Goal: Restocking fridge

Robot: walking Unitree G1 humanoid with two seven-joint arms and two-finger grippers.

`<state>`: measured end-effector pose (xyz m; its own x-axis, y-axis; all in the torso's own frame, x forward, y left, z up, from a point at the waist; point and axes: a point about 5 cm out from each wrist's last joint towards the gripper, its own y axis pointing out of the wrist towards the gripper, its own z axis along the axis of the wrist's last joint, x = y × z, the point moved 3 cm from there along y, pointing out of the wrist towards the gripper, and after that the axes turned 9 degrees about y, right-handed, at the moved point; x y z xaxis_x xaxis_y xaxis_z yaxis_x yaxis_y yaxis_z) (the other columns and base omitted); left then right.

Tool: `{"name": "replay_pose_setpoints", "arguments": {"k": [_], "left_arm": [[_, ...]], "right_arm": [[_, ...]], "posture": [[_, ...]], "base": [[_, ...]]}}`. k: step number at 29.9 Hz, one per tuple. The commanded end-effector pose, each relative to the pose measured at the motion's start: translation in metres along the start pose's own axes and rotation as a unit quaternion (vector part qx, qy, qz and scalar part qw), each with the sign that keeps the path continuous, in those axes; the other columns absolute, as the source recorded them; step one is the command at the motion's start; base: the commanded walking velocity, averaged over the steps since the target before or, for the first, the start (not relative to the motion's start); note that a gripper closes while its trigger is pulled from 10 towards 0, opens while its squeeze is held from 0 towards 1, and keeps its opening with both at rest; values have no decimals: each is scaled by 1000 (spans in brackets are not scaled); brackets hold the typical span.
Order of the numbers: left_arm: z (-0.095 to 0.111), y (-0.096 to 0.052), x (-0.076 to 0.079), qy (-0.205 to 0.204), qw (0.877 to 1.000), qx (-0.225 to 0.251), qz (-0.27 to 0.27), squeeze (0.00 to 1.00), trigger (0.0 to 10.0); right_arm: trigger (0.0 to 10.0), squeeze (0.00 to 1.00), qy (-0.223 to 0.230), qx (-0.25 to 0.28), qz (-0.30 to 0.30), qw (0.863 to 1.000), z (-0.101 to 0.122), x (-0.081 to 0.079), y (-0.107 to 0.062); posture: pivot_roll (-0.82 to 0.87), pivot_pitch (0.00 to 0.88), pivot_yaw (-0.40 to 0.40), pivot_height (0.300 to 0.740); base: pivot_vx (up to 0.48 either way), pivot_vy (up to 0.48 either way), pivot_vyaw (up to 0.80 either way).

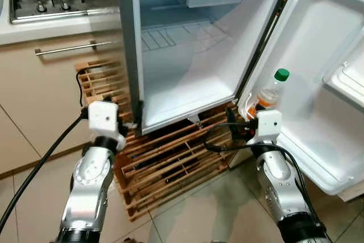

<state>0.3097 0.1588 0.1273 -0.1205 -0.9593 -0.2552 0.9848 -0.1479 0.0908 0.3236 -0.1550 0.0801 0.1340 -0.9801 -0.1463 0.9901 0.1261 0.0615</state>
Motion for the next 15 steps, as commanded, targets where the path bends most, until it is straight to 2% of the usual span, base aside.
{"name": "replay_pose_setpoints", "arguments": {"k": [1,4,7,15], "left_arm": [[-4,1,6,3,1000,-8,-15,0,10000],[-6,2,8,-3,1000,-12,-15,0,10000],[-8,5,18,-18,999,-21,-20,0,10000],[-7,10,23,-28,999,-18,-21,0,10000]], "right_arm": [[10000,0,12,-6,-16,1000,-4,7,-5],[10000,0,12,-10,-18,1000,-9,7,-8],[10000,0,20,-16,-27,999,-12,8,-9],[10000,0,18,-17,-30,999,-10,10,-6]], "posture": [[-99,0,-43,740],[-105,0,-39,740],[-109,0,-39,740],[-121,0,-32,740]], "base": [[0,0,0],[0,0,0],[-287,0,0],[-347,0,0]]}}
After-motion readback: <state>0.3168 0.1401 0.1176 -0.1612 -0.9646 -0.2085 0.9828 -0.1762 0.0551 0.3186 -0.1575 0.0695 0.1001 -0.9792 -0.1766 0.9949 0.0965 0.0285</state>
